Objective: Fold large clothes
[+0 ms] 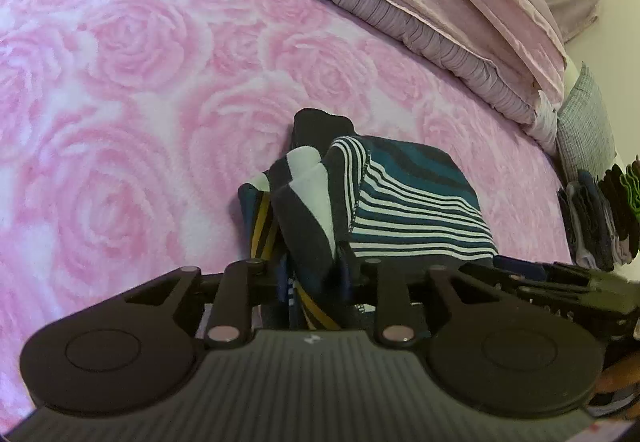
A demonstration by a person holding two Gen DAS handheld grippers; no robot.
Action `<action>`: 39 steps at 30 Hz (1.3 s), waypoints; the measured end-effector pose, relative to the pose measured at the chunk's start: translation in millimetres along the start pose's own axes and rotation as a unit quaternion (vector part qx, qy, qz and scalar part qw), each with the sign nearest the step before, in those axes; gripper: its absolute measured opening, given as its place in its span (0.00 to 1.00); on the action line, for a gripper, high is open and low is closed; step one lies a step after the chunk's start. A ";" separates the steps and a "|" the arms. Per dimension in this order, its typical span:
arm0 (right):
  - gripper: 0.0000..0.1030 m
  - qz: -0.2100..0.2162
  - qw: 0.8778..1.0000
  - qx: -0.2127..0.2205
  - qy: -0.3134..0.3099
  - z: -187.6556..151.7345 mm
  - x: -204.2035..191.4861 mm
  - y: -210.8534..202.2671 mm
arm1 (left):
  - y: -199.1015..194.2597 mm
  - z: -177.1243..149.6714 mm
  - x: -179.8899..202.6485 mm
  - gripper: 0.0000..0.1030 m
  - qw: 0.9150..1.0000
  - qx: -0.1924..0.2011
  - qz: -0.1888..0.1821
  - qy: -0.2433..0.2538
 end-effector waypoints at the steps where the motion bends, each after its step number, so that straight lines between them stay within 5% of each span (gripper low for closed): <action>1: 0.59 0.009 1.000 0.009 0.001 -2.9 1.6 -2.7 | -3.3 -0.8 0.5 0.28 1.000 -0.002 0.003 -0.007; 6: 0.60 0.043 0.998 0.050 0.014 -34.5 22.0 -43.5 | -52.4 -25.7 6.6 0.34 1.000 0.011 0.025 -0.012; 9: 0.60 0.056 0.996 0.060 -0.015 -74.3 33.2 -78.3 | -88.9 -64.8 3.8 0.40 0.998 -0.011 0.000 -0.065; 13: 0.60 0.052 0.992 0.041 -0.109 -129.6 30.2 -112.4 | -110.2 -122.6 -5.4 0.50 0.974 -0.051 -0.070 -0.208; 19: 0.59 0.023 0.972 0.032 -0.233 -170.7 0.5 -99.5 | -82.2 -151.4 4.1 0.54 0.956 -0.032 -0.103 -0.272; 20: 0.59 0.015 0.968 0.045 -0.246 -173.0 -3.2 -95.5 | -78.5 -150.6 3.3 0.51 0.954 -0.017 -0.103 -0.281; 22: 0.46 -0.001 0.960 0.072 -0.272 -173.0 -10.4 -86.9 | -74.2 -151.3 1.4 0.24 0.953 0.015 -0.093 -0.289; 23: 0.15 0.007 0.956 0.074 -0.284 -172.0 -12.6 -83.6 | -73.9 -152.8 0.5 0.16 0.954 0.026 -0.084 -0.285; 26: 0.09 0.013 0.947 0.106 -0.303 -169.6 -18.5 -85.2 | -84.3 -164.0 1.4 0.13 0.966 0.063 -0.040 -0.249; 30: 0.08 -0.009 0.916 0.103 -0.388 -187.3 -29.1 -66.4 | -67.4 -181.0 -6.4 0.14 0.968 0.073 -0.002 -0.241; 34: 0.17 -0.015 0.925 0.071 -0.374 -187.1 -24.1 -45.2 | -48.7 -171.9 5.9 0.18 0.975 0.087 0.042 -0.199; 37: 0.47 0.032 0.950 0.035 -0.307 -173.2 -6.7 -57.9 | -61.3 -178.1 5.9 0.24 0.970 0.086 0.031 -0.226; 39: 0.55 0.068 0.969 0.022 -0.237 -171.0 16.7 -70.9 | -78.7 -190.2 9.8 0.46 0.962 0.089 0.035 -0.258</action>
Point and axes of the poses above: each gripper's, at about its wrist camera, not at the fingertips, and y roughly the way its jaws point, x to its right, z to its top, the point moved 1 cm from there along y, roughly the way its jaws point, and after that the axes turned 6 degrees about -x, right-handed, at the moved point
